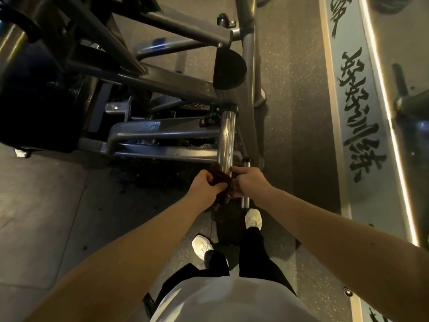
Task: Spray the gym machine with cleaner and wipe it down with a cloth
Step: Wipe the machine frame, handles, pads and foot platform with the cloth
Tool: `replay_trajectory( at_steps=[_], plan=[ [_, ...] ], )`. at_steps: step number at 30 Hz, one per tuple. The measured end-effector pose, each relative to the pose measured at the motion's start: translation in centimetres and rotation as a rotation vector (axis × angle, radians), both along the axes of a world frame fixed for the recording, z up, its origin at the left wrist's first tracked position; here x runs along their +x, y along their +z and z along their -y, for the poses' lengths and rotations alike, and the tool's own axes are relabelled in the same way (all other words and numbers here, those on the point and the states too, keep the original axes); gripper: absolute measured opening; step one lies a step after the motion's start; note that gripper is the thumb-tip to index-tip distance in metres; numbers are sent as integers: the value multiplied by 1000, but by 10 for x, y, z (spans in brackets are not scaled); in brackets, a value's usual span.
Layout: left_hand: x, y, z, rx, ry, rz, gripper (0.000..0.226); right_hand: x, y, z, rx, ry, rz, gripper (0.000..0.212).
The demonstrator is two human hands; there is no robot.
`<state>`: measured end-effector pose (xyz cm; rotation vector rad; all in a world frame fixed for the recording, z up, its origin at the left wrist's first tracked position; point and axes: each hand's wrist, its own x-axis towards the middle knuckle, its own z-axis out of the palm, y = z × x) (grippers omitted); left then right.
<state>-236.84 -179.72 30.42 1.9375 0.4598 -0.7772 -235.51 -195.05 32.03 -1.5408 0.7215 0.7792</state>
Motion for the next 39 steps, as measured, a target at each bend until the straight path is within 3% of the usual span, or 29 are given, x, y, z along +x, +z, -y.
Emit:
replay_trajectory(
  at_steps=[7,10,16,24,34,39],
  plan=[
    [63,-11,35,-82,232,24,42,-1,-10,4,39,26,19,36],
    [98,-15,51,-43,205,71,53,3,-10,3,-34,56,43,28],
    [124,-11,43,-52,124,74,47,27,-10,1,-151,16,75,26],
    [62,-4,23,-22,88,-56,43,22,-14,4,-19,-15,69,27],
    [175,-8,68,79,142,46,65,30,-33,0,-106,-44,43,33],
    [185,-6,68,76,87,71,72,32,-35,-5,-132,-19,33,30]
  ],
)
